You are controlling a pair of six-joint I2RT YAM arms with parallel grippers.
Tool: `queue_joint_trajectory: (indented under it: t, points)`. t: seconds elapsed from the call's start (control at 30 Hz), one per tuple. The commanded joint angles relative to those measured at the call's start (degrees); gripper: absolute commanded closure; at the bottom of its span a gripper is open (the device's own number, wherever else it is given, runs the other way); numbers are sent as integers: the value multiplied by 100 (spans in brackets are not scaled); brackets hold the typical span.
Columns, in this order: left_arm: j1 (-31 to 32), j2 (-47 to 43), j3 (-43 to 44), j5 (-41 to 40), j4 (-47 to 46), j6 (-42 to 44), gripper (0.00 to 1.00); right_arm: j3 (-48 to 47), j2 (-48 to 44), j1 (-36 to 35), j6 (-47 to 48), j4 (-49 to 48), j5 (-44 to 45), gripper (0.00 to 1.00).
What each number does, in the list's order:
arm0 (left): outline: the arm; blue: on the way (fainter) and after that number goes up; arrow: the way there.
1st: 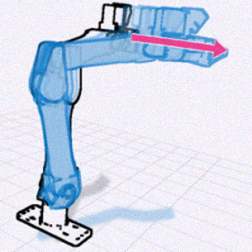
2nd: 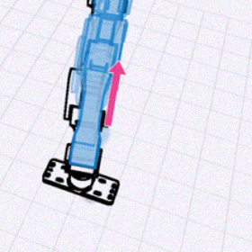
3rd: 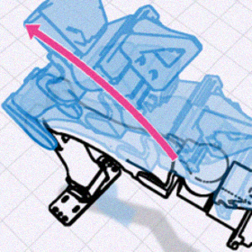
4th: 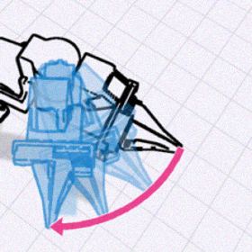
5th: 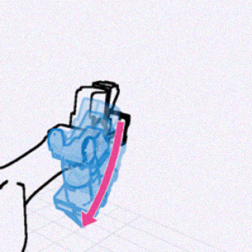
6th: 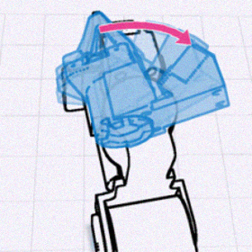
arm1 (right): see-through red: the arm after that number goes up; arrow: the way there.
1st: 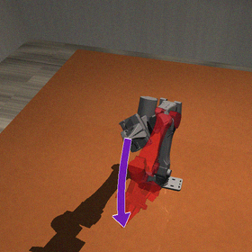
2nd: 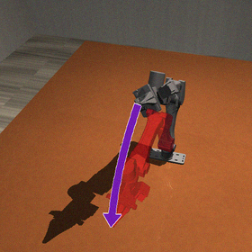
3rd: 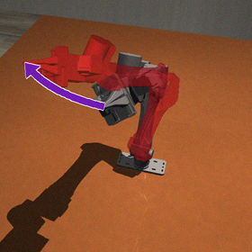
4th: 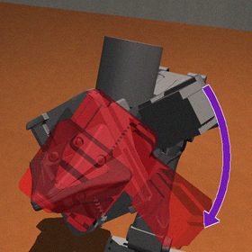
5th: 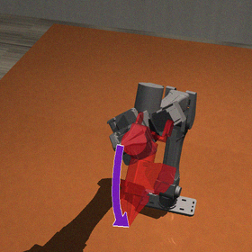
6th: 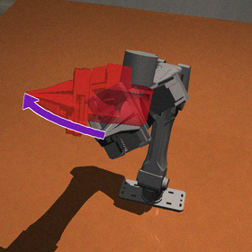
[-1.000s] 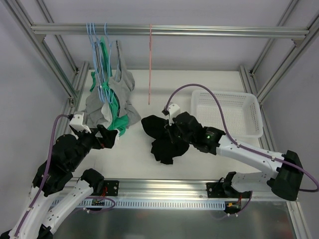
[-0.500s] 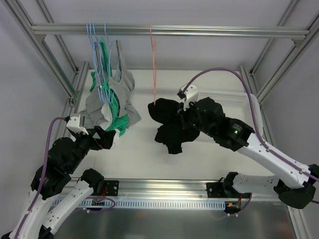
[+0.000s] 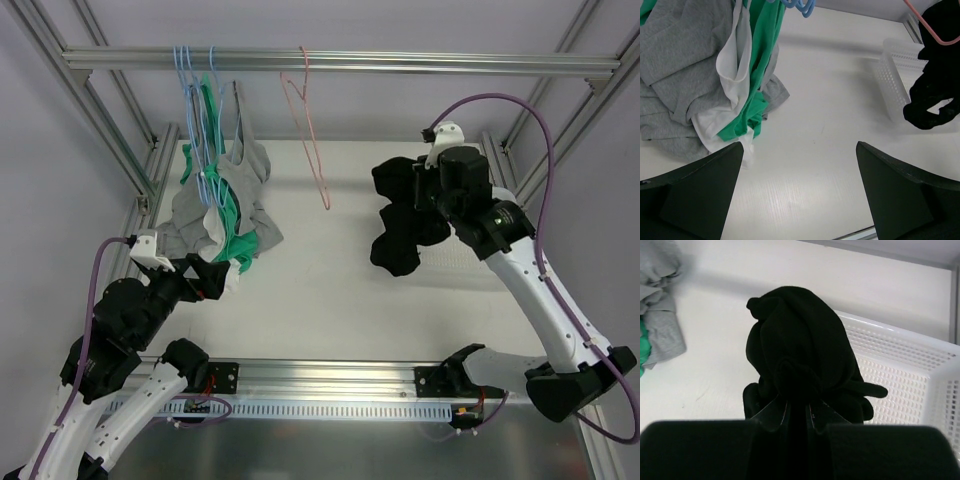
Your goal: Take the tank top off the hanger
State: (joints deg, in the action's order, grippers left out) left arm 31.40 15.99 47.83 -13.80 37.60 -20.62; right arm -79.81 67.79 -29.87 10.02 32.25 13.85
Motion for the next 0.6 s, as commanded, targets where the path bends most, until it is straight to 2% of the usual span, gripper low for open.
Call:
queue_joint_trajectory:
  t: [0.0,0.07,0.37,0.57]
  points:
    - [-46,-26,-29,-52,-87,-91,1,0,-169,348,79,-105,-93,100]
    - [-55,-8,-29,-44,-87,-82,1,71,-231,560,62,-122,-57,100]
    - [-46,54,-29,-26,-78,-82,1,133,-187,2378,-158,-184,-391,100]
    - [-46,106,-20,-17,-78,-82,1,-8,-20,3021,-457,-280,-822,100]
